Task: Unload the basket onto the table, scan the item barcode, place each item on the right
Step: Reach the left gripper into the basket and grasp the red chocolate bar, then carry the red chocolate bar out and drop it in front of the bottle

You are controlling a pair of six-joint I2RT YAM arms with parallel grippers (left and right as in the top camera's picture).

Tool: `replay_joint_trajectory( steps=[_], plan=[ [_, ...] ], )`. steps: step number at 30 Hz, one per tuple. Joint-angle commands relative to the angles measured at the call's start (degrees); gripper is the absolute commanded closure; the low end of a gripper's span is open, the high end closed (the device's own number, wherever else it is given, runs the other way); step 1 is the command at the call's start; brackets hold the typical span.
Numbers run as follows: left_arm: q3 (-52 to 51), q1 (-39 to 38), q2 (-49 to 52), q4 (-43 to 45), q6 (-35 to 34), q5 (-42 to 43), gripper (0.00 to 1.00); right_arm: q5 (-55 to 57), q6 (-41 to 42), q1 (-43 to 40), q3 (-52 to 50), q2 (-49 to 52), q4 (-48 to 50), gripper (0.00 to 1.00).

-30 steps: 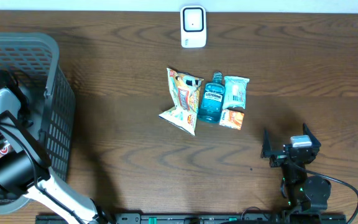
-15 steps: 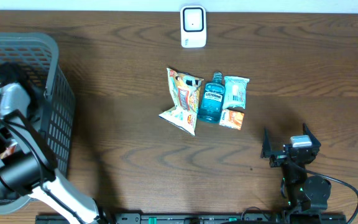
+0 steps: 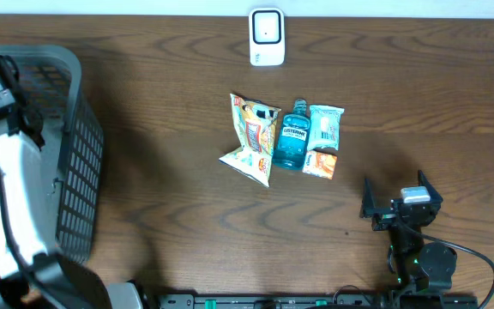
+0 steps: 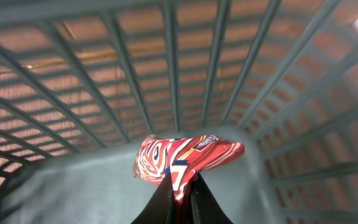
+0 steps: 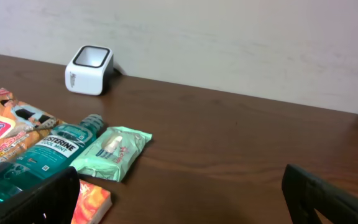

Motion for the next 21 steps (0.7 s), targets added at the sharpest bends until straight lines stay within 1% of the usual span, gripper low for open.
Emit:
replay_joint_trajectory(
  steps=[1,3,6,10,11,12,16,18,21],
  plan=[
    [0.4,0.2,-7.3,-0.2,0.3,-1.4,0.92,0.1,0.0,0.2,-0.1,-0.3,-0.2,0.01],
    [0.4,0.1,-11.0,-0.2,0.3,-0.6,0.93,0.1,0.0,0.2,-0.1,-0.3,-0.2,0.01],
    [0.4,0.1,-16.2,0.0,0.3,2.8,0.93,0.1,0.0,0.2,-0.1,-0.3,-0.2,0.01],
    [0.4,0.1,-23.8,0.9,0.3,11.3,0.93,0.1,0.0,0.2,-0.1,-0.3,-0.2,0.01],
    [0.4,0.1,-25.8,1.2,0.3,14.6,0.93,0.1,0.0,0.2,-0.1,-0.3,-0.2,0.01],
    [0.4,0.1,-29.3,1.8,0.3,21.9,0.93,0.1,0.0,0.2,-0.1,-0.3,-0.2,0.01],
    [0.4,-0.2,-34.4,3.3,0.2,36.7,0.93,0.1,0.0,0.2,-0.1,-0.3,-0.2,0.01],
    [0.4,-1.3,-36.0,3.7,0.1,42.1,0.93,0.1,0.0,0.2,-0.1,-0.3,-0.2,0.01],
    [0.4,-4.6,-36.8,3.7,0.2,48.1,0.92,0.1,0.0,0.2,-0.1,-0.3,-0.2,0.01]
  ],
)
